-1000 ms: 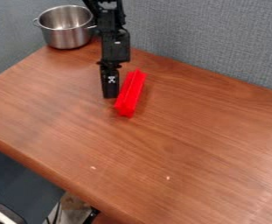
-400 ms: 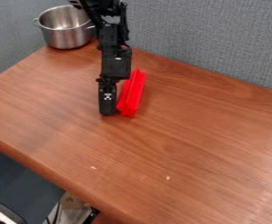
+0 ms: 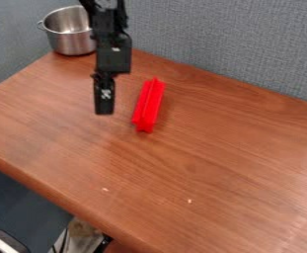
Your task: Put the red object in the metal pot
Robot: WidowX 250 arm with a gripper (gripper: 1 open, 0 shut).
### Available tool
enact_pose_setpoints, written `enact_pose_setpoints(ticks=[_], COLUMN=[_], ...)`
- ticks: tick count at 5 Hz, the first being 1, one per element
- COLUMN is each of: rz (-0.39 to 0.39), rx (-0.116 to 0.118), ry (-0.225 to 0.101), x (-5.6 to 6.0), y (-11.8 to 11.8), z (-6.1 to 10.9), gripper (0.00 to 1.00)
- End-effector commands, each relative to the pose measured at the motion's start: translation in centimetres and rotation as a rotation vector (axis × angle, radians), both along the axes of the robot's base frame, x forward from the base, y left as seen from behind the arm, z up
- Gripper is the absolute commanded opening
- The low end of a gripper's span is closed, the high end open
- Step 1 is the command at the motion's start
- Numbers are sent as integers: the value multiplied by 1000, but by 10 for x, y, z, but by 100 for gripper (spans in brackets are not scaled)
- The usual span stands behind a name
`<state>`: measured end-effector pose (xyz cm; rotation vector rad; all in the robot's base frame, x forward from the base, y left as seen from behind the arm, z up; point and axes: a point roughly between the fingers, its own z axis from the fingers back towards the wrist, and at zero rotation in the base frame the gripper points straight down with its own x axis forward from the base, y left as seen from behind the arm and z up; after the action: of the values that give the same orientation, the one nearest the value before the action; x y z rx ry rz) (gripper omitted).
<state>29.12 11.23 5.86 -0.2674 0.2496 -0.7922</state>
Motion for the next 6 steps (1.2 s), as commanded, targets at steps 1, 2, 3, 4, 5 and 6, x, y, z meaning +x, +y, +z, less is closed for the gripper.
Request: enact_pose_setpoints(ticks=[1, 2, 3, 4, 5, 6], rz=[-18, -51, -15, 20, 94, 164], rx=[42, 44, 62, 71, 64, 56], ry=[-108, -137, -145, -142, -140, -138], x=[-1, -10, -7, -6, 4, 15], y=[4, 5, 14, 26, 25, 22], z=[15, 10, 6, 0, -2, -3], gripper=[100, 100, 100, 100, 100, 100])
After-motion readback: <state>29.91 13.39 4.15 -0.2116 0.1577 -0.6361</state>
